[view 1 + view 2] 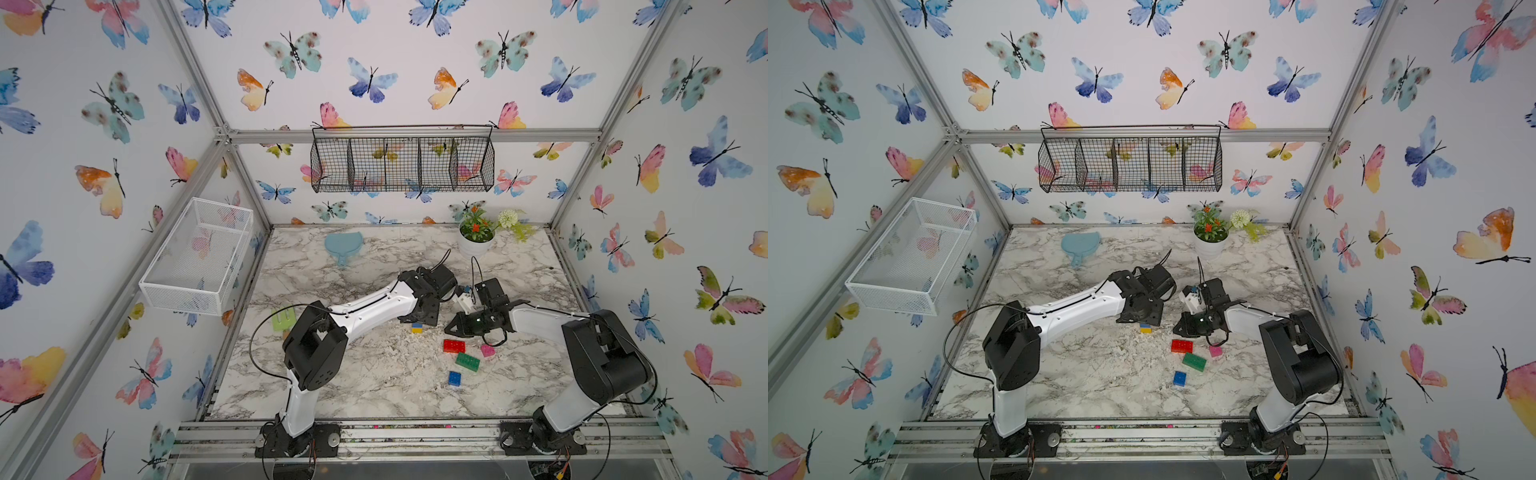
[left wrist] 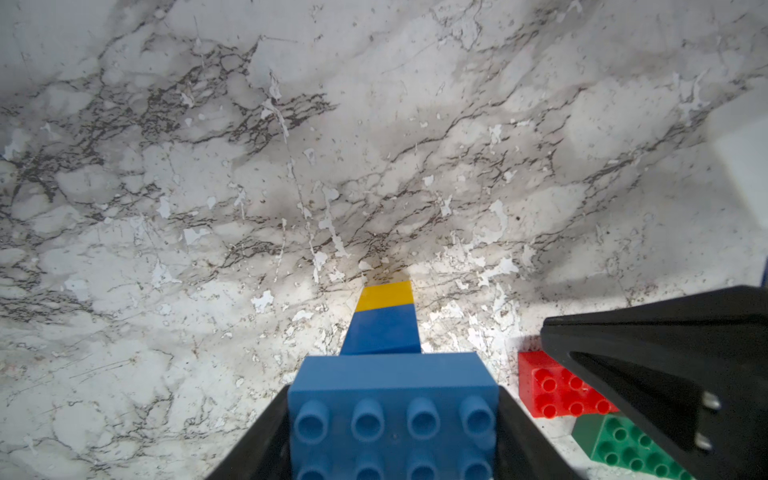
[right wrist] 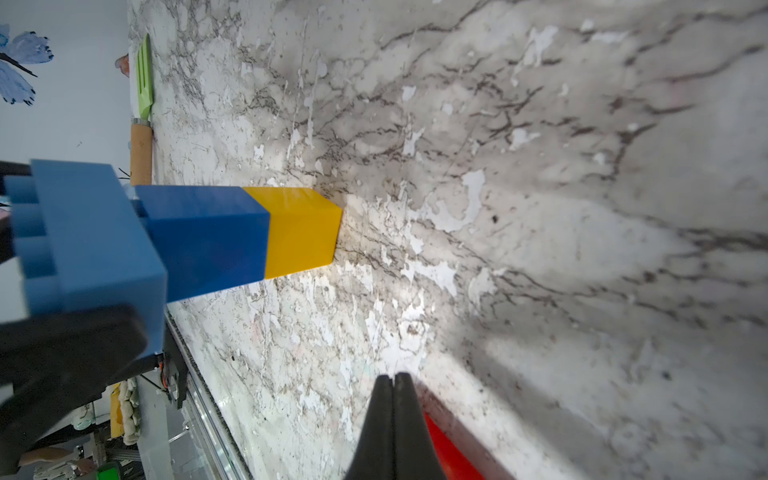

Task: Assemble a spoon with lego
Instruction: Assemble the lego brick with the lego brick.

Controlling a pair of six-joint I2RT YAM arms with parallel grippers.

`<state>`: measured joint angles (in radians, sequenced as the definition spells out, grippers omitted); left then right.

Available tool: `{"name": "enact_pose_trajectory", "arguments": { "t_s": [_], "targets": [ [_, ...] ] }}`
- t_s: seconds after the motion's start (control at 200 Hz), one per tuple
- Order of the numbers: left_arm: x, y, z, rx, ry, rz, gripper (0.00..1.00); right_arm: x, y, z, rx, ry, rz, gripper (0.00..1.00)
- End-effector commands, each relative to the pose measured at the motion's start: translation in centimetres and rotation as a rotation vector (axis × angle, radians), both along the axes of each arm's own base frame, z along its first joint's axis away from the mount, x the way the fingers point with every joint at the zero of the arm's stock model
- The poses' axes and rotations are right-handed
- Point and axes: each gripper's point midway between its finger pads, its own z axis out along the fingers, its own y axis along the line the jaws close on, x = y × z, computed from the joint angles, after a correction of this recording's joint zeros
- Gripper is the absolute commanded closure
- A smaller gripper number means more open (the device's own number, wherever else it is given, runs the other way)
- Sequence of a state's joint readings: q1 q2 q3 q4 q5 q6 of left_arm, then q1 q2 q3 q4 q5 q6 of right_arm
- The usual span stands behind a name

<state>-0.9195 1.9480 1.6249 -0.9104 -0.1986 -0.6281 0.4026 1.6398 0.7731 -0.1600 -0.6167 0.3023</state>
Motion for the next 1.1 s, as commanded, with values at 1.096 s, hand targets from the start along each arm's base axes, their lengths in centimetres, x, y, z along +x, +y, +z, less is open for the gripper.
{"name": "enact_pose_trajectory", "arguments": {
  "t_s": [1.096],
  "targets": [
    [-1.9, 1.8, 3.8, -0.138, -0.040, 0.116, 0.68, -0.3, -1.1, -0.7, -0.069, 0.014, -0.004, 0.96]
  ]
}}
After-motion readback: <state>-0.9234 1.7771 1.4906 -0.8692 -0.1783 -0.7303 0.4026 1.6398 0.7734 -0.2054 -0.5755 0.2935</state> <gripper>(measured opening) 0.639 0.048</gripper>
